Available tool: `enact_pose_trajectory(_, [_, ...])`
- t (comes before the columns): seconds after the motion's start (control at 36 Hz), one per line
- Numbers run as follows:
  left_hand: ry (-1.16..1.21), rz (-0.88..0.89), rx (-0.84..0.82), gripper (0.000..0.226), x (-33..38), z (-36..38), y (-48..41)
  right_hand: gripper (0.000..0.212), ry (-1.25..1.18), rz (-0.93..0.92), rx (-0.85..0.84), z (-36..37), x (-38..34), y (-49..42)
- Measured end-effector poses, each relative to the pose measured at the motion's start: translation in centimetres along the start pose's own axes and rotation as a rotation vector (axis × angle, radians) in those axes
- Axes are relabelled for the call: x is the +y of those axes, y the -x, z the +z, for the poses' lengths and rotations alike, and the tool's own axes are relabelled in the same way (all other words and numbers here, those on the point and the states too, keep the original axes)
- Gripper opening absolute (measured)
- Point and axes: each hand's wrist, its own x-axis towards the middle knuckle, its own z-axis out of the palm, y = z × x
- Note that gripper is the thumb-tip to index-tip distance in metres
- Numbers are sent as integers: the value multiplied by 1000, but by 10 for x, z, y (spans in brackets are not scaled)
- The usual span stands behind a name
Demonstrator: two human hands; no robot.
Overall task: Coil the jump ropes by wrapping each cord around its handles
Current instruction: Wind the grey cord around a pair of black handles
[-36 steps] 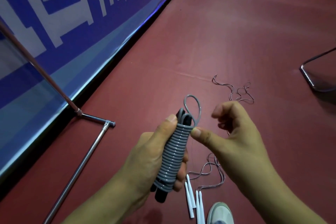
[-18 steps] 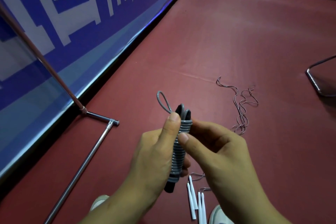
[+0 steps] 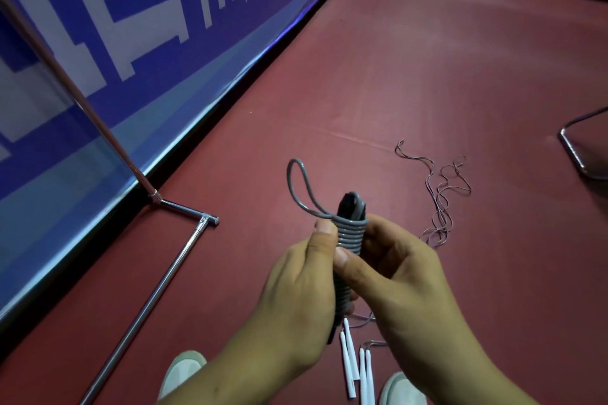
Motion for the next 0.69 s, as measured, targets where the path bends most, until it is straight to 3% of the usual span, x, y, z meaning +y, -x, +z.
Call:
enact_pose_trajectory(0.17, [16, -26, -219, 71, -6, 1, -2, 28, -118, 17, 87, 2, 0, -2])
enact_pose_trajectory(0.28, [-103, 52, -261, 56, -4, -1, 1, 19, -117, 27, 151, -3, -2, -6])
enact_pose_trajectory(0.39, [-200, 225, -34, 61, 2, -14, -8, 17, -106, 25, 134, -11, -15, -12])
enact_pose_trajectory(0.44, [-276, 288, 97, 51, 5, -25, -15, 25, -135, 60, 139, -14, -23, -13])
enact_pose_trajectory(0.5, [-117, 247, 102, 41, 9, -31, -20, 24, -148, 107, 110, -14, -28, -11])
enact_pose_trajectory(0.58, [131, 250, 28, 71, 15, -39, -25, 18, -143, 184, 22, -12, -25, -8])
enact_pose_trajectory(0.64, [44, 365, -25, 90, 18, -45, -27, 13, -153, 222, -33, -11, -22, -6])
enact_pose_trajectory(0.69, [-138, 485, -66, 90, 19, -49, -29, 13, -177, 245, -66, -11, -21, -5])
